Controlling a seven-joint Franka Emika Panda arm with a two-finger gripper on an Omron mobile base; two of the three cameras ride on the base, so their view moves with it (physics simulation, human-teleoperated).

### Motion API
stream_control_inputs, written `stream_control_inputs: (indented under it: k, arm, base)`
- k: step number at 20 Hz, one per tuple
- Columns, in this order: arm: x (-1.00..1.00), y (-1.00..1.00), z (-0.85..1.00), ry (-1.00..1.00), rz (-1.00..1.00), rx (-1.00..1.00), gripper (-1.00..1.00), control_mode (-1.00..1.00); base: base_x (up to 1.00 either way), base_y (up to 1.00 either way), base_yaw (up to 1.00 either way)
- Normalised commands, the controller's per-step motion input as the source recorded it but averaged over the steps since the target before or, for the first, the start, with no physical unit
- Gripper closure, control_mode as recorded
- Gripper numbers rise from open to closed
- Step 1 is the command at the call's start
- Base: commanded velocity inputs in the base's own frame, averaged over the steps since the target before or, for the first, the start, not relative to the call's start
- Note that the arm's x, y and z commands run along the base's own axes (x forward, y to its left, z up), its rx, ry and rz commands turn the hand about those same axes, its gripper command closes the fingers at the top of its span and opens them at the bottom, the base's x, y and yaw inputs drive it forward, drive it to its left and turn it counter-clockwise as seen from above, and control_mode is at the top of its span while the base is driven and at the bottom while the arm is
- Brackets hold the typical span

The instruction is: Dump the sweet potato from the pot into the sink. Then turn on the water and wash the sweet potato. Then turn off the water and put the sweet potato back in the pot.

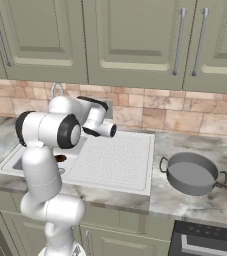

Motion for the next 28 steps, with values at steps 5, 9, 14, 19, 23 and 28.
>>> stream_control_inputs:
  k: [5, 9, 14, 19, 23, 28]
  arm:
    - [0.09, 0.07, -0.08, -0.02, 0.0, 0.0, -1.0, -1.0]
    - [0.15, 0.06, -0.01, -0.03, 0.0, 0.0, -1.0, -1.0]
    - [0.2, 0.13, 0.0, -0.03, 0.0, 0.0, -1.0, -1.0]
    - [0.21, 0.12, 0.0, 0.0, 0.0, 0.0, -1.0, -1.0]
    - [0.23, 0.09, -0.03, 0.0, 0.0, 0.0, -1.0, -1.0]
    - [0.25, 0.02, -0.06, 0.0, 0.0, 0.0, -1.0, -1.0]
  base:
    - [0.0, 0.0, 0.0]
    - [0.0, 0.0, 0.0]
    - [0.0, 0.0, 0.0]
    - [0.0, 0.0, 0.0]
    - [0.0, 0.0, 0.0]
    - [0.0, 0.0, 0.0]
